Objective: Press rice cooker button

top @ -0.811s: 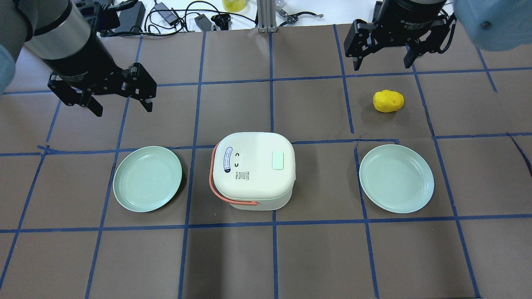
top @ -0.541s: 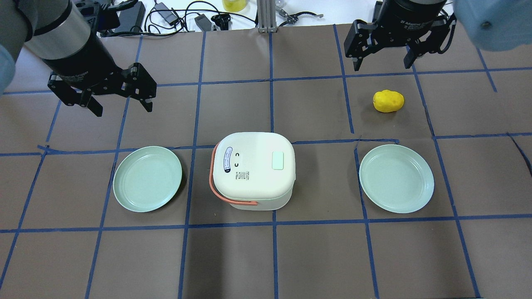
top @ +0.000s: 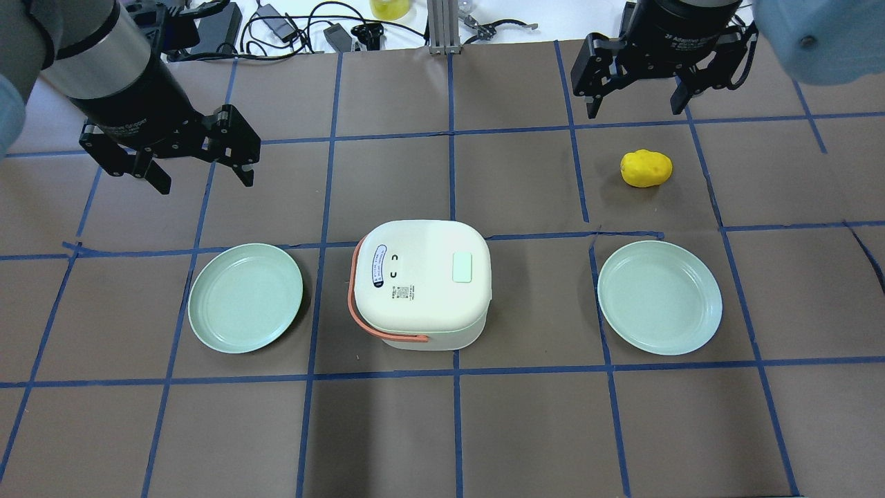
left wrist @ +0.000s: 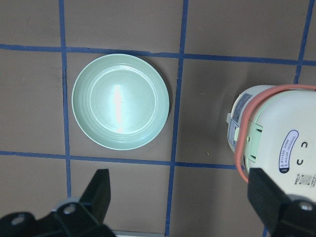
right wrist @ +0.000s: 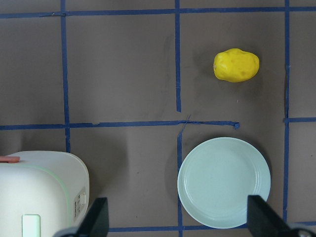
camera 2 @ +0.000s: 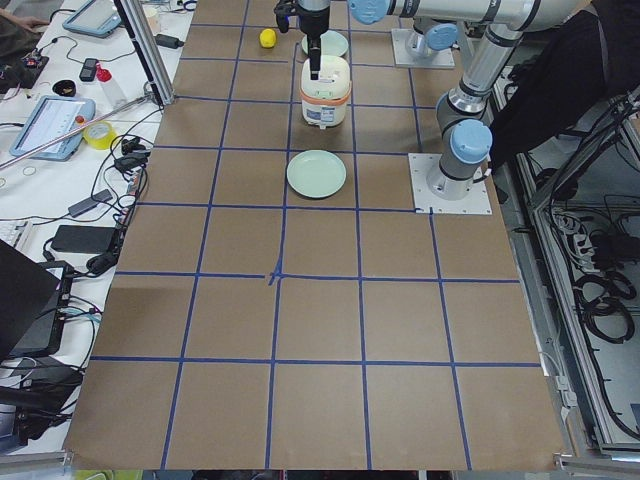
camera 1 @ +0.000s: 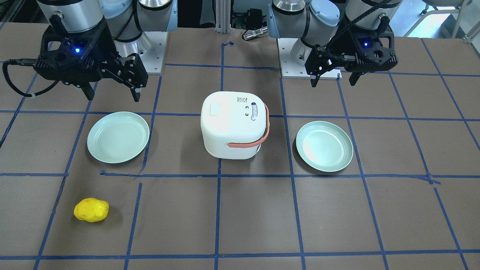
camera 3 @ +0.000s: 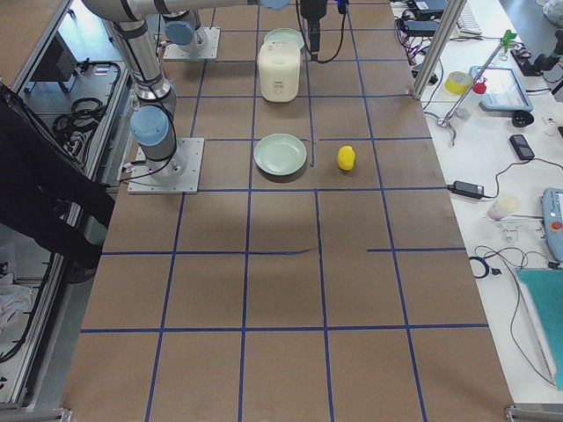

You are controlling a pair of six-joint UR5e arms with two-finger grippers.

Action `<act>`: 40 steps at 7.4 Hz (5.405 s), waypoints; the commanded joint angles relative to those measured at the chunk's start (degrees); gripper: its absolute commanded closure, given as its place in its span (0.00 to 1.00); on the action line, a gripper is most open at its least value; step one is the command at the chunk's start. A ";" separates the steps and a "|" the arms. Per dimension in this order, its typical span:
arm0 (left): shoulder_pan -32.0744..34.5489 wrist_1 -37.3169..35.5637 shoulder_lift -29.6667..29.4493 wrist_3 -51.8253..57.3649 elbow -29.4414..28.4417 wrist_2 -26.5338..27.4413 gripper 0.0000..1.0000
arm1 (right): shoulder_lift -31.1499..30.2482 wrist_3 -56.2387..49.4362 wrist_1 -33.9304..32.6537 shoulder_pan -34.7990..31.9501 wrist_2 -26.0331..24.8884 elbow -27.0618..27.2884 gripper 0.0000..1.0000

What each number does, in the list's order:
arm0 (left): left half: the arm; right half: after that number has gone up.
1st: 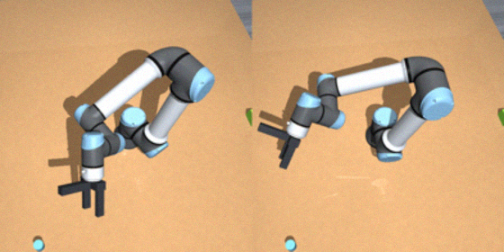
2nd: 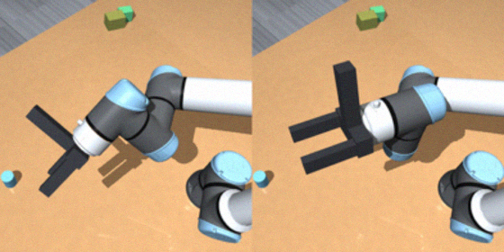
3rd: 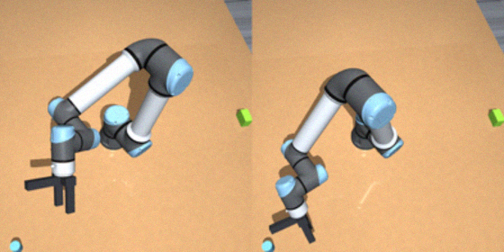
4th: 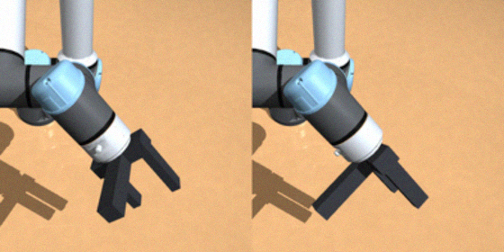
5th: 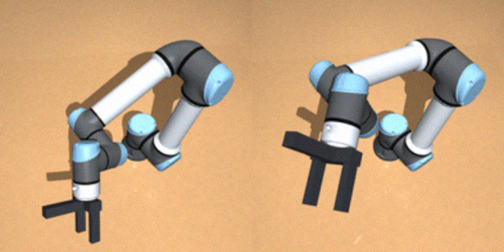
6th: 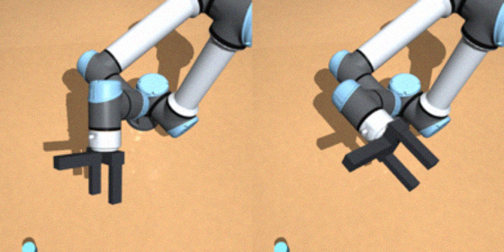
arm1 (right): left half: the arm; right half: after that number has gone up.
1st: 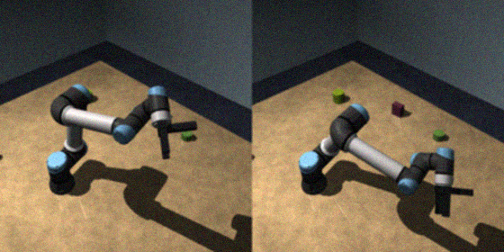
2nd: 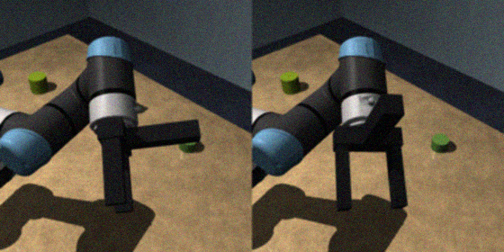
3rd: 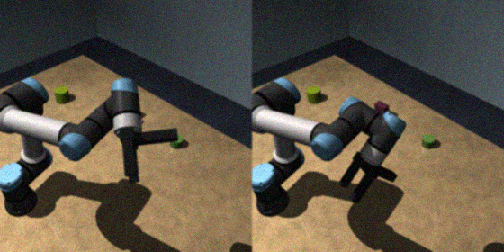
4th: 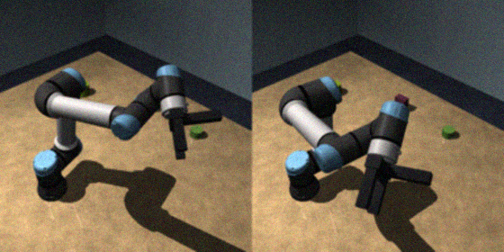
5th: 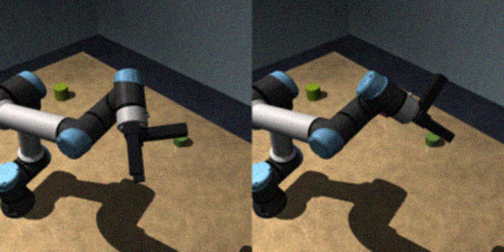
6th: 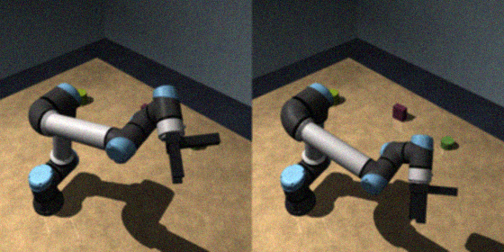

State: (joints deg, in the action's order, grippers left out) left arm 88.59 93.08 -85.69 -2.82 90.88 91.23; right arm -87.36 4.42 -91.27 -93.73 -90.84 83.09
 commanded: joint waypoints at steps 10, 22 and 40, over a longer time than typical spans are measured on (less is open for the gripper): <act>0.00 0.00 0.00 -0.08 0.00 0.00 0.00 | 3.86 13.23 -7.04 -16.82 6.11 11.20 1.00; 0.00 0.00 0.00 -0.08 0.00 0.00 0.00 | 6.07 15.01 -16.48 -19.65 5.76 16.94 0.84; 0.00 0.00 0.00 0.00 -0.09 0.00 0.00 | 2.20 -0.99 -3.56 0.65 0.13 -2.32 0.00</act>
State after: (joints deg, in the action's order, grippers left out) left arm 88.59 93.08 -85.69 -2.81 90.86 91.23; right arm -85.10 3.43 -94.97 -93.08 -90.67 80.77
